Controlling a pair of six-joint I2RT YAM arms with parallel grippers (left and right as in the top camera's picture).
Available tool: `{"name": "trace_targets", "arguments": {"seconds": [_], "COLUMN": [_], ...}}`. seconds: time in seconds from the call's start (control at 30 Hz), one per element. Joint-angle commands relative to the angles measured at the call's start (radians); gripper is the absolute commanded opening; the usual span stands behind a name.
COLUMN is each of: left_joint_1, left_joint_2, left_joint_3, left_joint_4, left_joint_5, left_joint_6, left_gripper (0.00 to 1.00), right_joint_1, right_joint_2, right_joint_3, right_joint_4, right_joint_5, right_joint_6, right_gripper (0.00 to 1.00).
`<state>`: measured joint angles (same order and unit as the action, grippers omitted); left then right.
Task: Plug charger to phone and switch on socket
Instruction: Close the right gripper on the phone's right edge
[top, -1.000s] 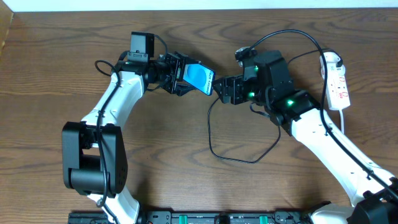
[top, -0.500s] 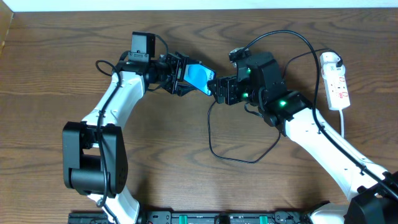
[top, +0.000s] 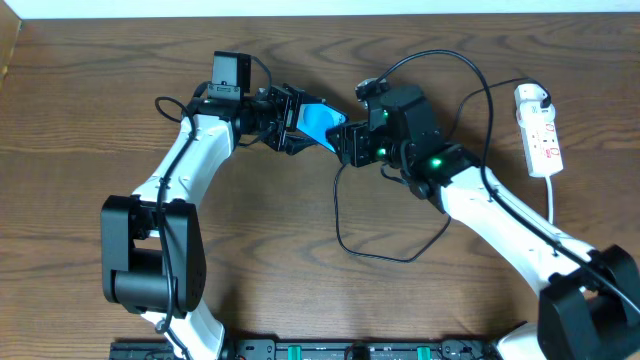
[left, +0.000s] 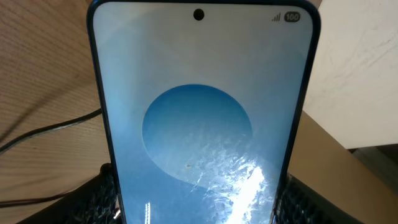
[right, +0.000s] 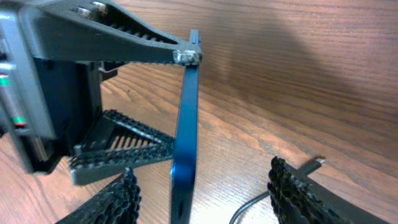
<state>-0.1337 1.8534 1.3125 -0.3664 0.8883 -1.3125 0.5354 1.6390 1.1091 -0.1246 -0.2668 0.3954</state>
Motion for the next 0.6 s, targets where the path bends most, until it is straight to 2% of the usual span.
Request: {"name": "trace_targets", "arguments": {"seconds": [0.0,0.13,0.23,0.57], "left_joint_1": [-0.003,-0.003,-0.003,-0.003], "left_joint_2": [-0.017,-0.017,-0.017,-0.017], "left_joint_3": [0.007,0.007,0.007,0.007], "left_joint_4": [0.002,0.002,0.002,0.002], "left_joint_5": [0.039,0.042,0.043,0.043], "left_joint_6": [-0.006,-0.006,-0.006,-0.006], "left_gripper": [0.51,0.51,0.51,0.51], "right_joint_1": [0.01,0.018,0.027,0.032], "right_joint_2": [0.038,0.067,0.084,0.108], "right_joint_3": [0.019,0.019,0.019,0.019], "right_joint_4": [0.041,0.091,0.115,0.144], "right_joint_5": [0.006,0.006,0.007,0.006], "right_joint_6": [0.004,0.007,0.017,0.045], "right_gripper": [0.61,0.55,0.47,0.33]}}
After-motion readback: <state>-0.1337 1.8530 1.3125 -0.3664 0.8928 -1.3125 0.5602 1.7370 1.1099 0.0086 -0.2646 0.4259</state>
